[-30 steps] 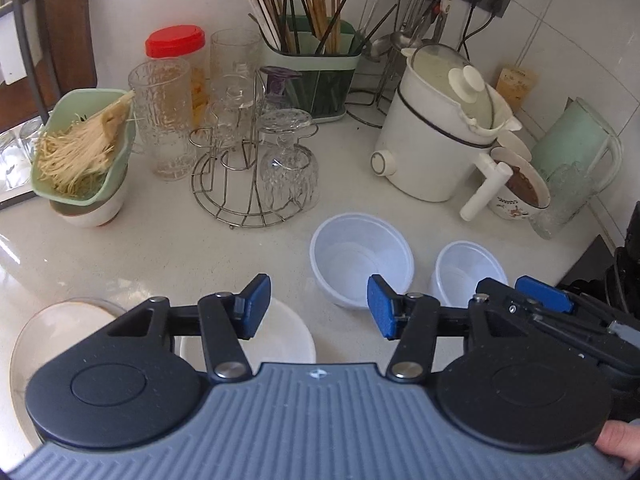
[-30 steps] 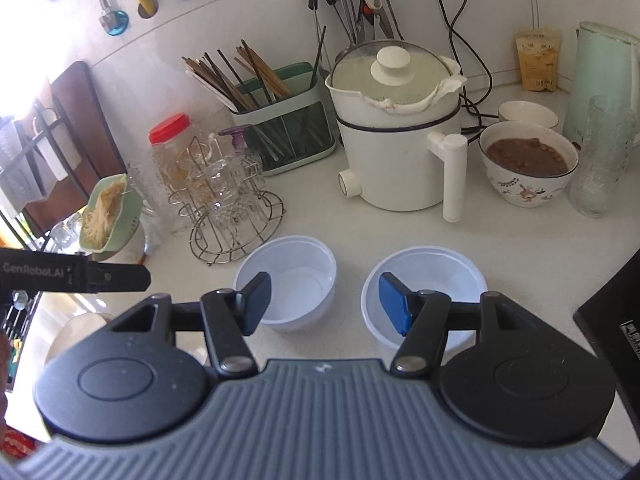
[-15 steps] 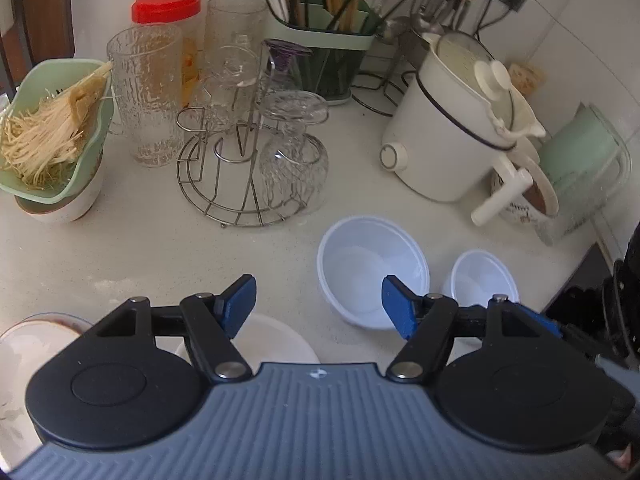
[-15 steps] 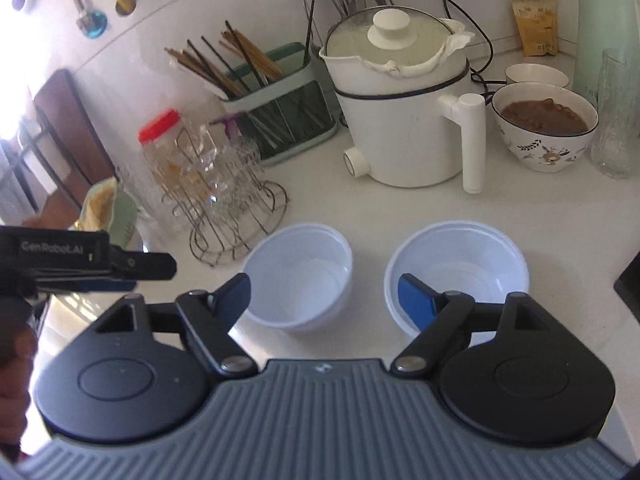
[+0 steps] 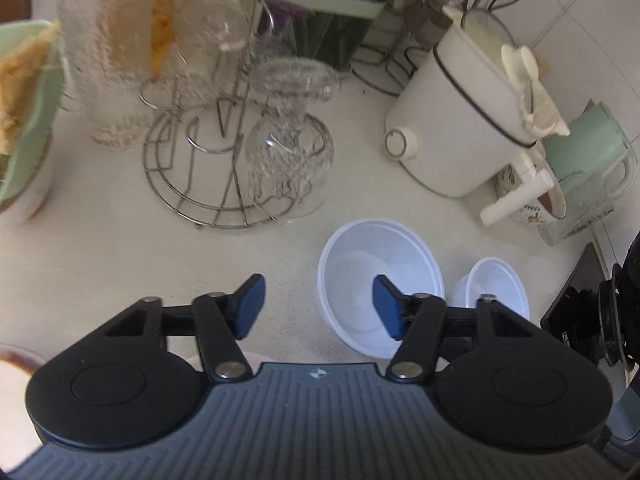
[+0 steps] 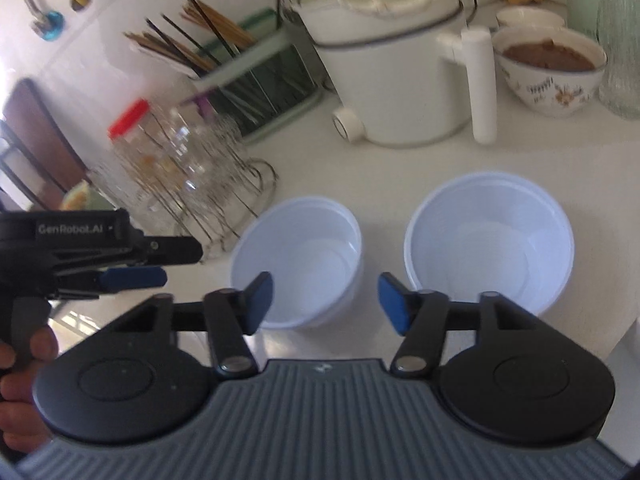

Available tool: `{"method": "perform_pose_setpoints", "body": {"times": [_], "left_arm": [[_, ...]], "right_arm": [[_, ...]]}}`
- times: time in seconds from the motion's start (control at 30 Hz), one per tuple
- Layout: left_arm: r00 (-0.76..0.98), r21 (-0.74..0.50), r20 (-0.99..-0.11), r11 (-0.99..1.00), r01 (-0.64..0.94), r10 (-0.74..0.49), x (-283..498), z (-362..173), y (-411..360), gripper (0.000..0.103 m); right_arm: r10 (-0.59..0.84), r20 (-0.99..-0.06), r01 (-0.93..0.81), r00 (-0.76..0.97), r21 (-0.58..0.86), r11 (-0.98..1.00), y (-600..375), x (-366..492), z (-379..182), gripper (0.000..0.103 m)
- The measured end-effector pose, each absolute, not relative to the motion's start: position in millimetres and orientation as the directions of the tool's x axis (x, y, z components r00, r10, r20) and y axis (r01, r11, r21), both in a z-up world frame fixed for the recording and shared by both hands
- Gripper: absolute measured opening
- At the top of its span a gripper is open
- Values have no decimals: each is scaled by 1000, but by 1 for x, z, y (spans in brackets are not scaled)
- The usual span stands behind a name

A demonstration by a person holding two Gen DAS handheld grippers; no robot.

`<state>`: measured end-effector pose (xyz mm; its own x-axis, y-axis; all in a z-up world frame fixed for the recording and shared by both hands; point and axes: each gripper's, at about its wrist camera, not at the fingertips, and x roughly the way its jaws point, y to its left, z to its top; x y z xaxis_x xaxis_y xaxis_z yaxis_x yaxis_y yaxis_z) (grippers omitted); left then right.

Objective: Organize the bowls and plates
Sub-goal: 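Move both open grippers to the larger translucent plastic bowl, then close both grippers on the plastic bowl rim and lift it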

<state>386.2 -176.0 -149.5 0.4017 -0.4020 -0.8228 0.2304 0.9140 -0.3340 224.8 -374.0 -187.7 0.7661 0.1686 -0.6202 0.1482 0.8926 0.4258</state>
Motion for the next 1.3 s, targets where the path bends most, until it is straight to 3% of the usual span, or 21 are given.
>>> {"method": "perform_pose_setpoints", "body": {"times": [0.07,0.43,1.03,1.3], "left_arm": [[379,-362,-826,907,214,-418,393,-160,-176,50],[332,-413,-820,884,221,-466,398,-191,-183,16],[346,-413,-803,871,266,-486,382,-138,-166,13],[341,-462,-792,862,210,-507,359,-122,-136,13]], "right_arm": [[180,-638,159,749,436,886,-373,229,-194,43],[120,-676,207,727,383,900,-362,246,-206,21],[171,-641,193,748,456,869,-359,222,-173,19],[190,-626,165,756,464,871,-348,205,-154,19]]}}
